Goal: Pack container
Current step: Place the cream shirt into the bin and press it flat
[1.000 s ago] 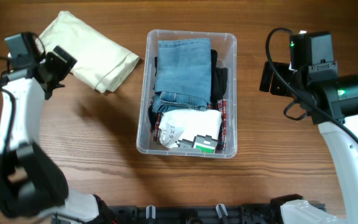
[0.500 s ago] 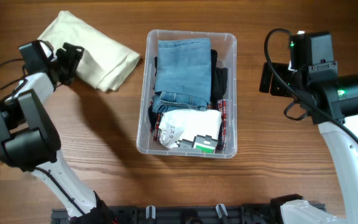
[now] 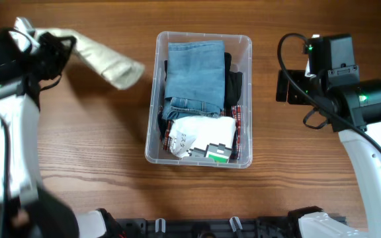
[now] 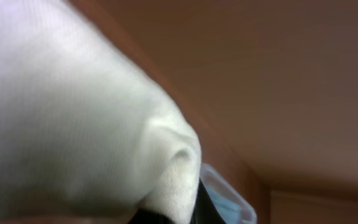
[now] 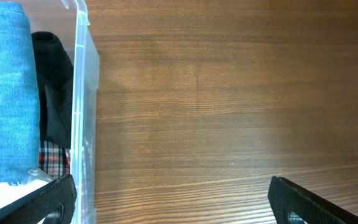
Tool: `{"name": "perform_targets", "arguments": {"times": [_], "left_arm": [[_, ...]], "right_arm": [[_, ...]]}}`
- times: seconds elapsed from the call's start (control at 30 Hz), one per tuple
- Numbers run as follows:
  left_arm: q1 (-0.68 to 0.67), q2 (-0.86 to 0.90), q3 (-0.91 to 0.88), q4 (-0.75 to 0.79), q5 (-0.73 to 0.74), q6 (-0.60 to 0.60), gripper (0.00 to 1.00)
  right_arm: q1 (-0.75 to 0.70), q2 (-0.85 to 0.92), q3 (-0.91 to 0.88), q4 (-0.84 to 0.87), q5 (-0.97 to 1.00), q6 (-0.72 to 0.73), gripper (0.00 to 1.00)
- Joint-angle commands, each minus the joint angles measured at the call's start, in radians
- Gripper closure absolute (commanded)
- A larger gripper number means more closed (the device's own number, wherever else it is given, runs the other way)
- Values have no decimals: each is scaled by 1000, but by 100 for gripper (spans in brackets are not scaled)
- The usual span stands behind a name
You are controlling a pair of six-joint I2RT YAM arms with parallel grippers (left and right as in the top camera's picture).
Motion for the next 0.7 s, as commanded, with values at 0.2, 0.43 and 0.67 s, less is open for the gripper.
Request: {"name": "perform_targets", "arguments": {"times": [0.2, 0.43, 0.67], "left_arm": [[-420, -392, 15, -367, 24, 441, 96], [-718, -261, 15, -441, 15, 1054, 96], [-737, -148, 15, -359, 13, 1204, 96]], "right_arm": [[-272, -20, -5, 15, -137, 154, 0], [-301, -19, -5, 2, -203, 110, 0], [-301, -10, -5, -2, -203, 109, 0]]}}
